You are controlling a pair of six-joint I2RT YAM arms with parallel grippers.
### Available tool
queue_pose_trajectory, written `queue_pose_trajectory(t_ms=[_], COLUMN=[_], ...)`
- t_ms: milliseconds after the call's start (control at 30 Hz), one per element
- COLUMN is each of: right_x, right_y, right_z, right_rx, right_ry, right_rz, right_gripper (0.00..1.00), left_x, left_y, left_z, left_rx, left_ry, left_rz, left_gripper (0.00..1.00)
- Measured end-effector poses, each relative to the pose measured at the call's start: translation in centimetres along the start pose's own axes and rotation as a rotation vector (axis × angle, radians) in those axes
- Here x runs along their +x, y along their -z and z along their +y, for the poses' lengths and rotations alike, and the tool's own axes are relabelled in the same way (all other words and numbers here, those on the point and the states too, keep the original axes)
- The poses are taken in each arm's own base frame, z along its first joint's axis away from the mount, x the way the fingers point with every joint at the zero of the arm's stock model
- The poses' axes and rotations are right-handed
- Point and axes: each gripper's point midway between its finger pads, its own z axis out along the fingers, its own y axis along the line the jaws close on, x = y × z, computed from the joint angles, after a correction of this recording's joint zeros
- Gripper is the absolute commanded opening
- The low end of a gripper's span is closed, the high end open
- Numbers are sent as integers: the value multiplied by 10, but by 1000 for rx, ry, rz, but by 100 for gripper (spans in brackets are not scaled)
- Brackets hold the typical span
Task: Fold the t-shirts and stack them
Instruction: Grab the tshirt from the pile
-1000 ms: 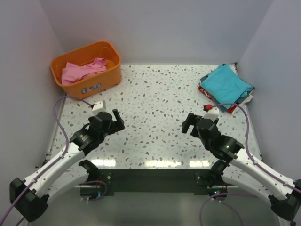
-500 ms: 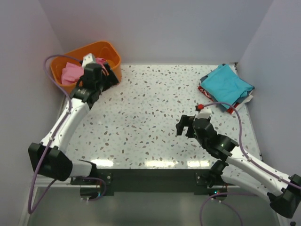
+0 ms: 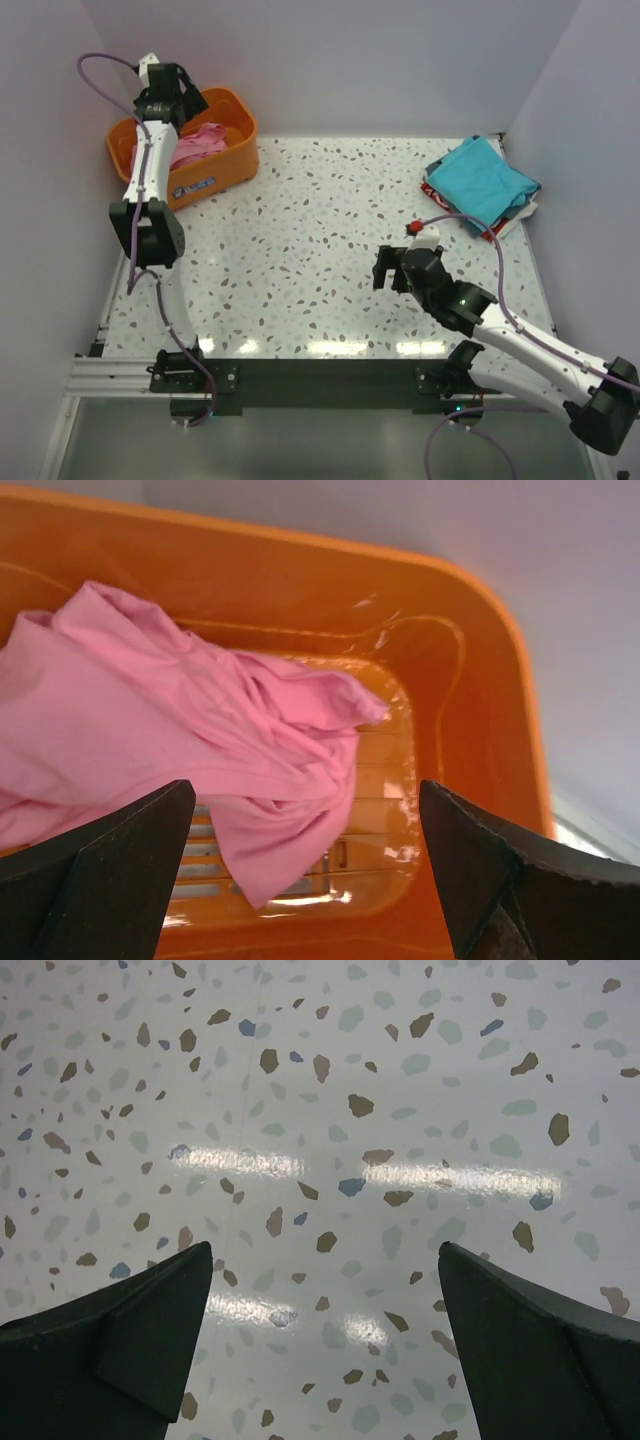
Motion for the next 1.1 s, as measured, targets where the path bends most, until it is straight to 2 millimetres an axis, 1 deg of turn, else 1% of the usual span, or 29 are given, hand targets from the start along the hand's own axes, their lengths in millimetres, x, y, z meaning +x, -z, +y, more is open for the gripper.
queue_pose_trajectory(t_ms=[67, 133, 233, 333, 433, 533, 567, 667, 733, 767, 833, 867, 933, 967, 1033, 1067, 1100], right_x=[-1, -1, 1, 4, 5, 5, 5, 6, 6, 6, 6, 6, 7, 8, 9, 9, 9], right_y=[0, -1, -3, -6, -8, -9, -10, -11, -12, -13, -14, -15, -15, -15, -15, -15, -15], right_z=[-1, -4, -8, -11, -11, -13, -14, -15, -15, -16, -17, -17, -18, -19, -20, -20, -20], right_rx=[11, 26, 54, 74, 85, 101, 107, 118, 125, 129, 141, 145, 151, 153, 158, 159, 160], right_ry=[3, 7, 19, 31, 35, 40, 41, 47, 50, 51, 55, 56, 59, 60, 63, 62, 62], right_rz=[-1, -3, 9, 21, 27, 28, 27, 32, 35, 34, 34, 36, 41, 43, 46, 46, 46], right_gripper=[99, 99, 98, 99, 99, 99, 98, 99, 99, 99, 99, 99, 99, 98, 99, 99, 99], left_x=[21, 44, 77, 99, 129, 156, 162, 153, 156, 157, 156, 157, 160, 159, 158, 158, 157], left_y=[-24, -39, -54, -73, -94, -107, -111, -112, -114, -115, -118, -119, -121, -122, -122, -122, -121], left_z=[14, 31, 55, 68, 80, 91, 94, 94, 95, 96, 95, 95, 93, 93, 89, 89, 88], left_rx=[-23, -50, -94, -121, -147, -178, -187, -195, -199, -201, -196, -196, -185, -179, -168, -166, -161], left_ry=[-8, -14, -27, -48, -75, -100, -107, -122, -130, -132, -130, -129, -124, -127, -126, -124, -124], left_rz=[60, 124, 211, 252, 305, 351, 358, 332, 334, 332, 325, 327, 328, 326, 323, 323, 324], left_gripper=[100, 100, 100, 100, 100, 100, 100, 100, 99, 88, 72, 55, 38, 25, 12, 0, 0])
